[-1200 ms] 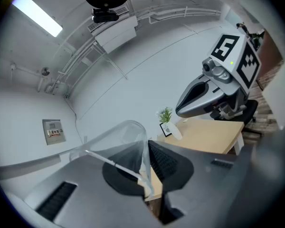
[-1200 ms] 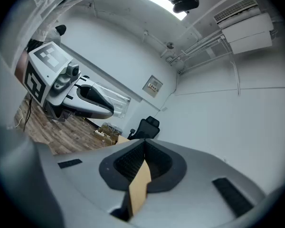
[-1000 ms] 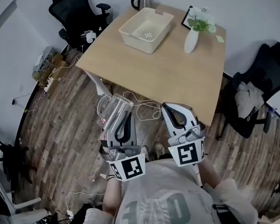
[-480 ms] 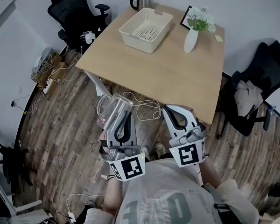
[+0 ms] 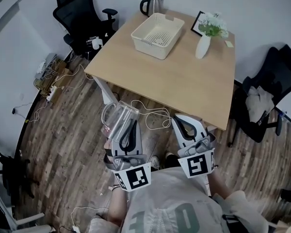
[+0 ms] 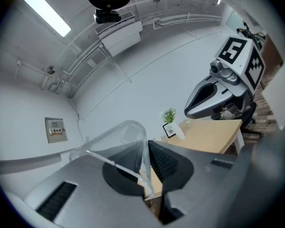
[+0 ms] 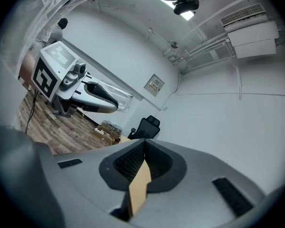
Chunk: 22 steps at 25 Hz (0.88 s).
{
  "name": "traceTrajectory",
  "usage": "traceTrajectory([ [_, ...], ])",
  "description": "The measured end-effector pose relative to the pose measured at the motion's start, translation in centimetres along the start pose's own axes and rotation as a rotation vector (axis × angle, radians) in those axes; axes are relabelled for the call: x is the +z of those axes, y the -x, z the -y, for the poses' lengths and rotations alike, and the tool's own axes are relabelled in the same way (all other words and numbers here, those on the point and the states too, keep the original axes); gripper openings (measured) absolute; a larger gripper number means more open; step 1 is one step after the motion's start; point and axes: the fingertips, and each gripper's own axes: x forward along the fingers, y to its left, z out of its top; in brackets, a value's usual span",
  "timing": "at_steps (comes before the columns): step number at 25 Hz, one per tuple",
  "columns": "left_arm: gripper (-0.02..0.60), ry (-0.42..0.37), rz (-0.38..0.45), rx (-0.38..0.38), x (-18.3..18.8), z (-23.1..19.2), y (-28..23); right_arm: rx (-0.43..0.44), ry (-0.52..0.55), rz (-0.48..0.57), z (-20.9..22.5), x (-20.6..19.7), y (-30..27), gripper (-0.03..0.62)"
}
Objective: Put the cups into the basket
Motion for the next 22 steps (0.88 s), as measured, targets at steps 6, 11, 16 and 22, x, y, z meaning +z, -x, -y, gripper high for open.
traceTrajectory([
  [6,0.037,0.019,0.0,-0.005,-1.5,-1.5,0.8,-0.022,-0.014,-0.018,-1.9,0.6,-0.2,-0.002],
  [11,0.037,0.038,-0.01,-0.018,-2.1,-1.4,0.8,-0.022,-0.008,-0.045,-2.0,0.3,-0.5,-0.002],
  [16,0.037,0.052,-0.005,-0.013,-2.9,-2.2,-0.7,-0.026,0.002,-0.046,-1.6,0.4,-2.1,-0.002],
  [22,0.037,0.04,0.004,-0.021,-3.3,-2.5,-4.0,-0.018,0.009,-0.046,0.4,-0.9,-5.2,-0.002],
])
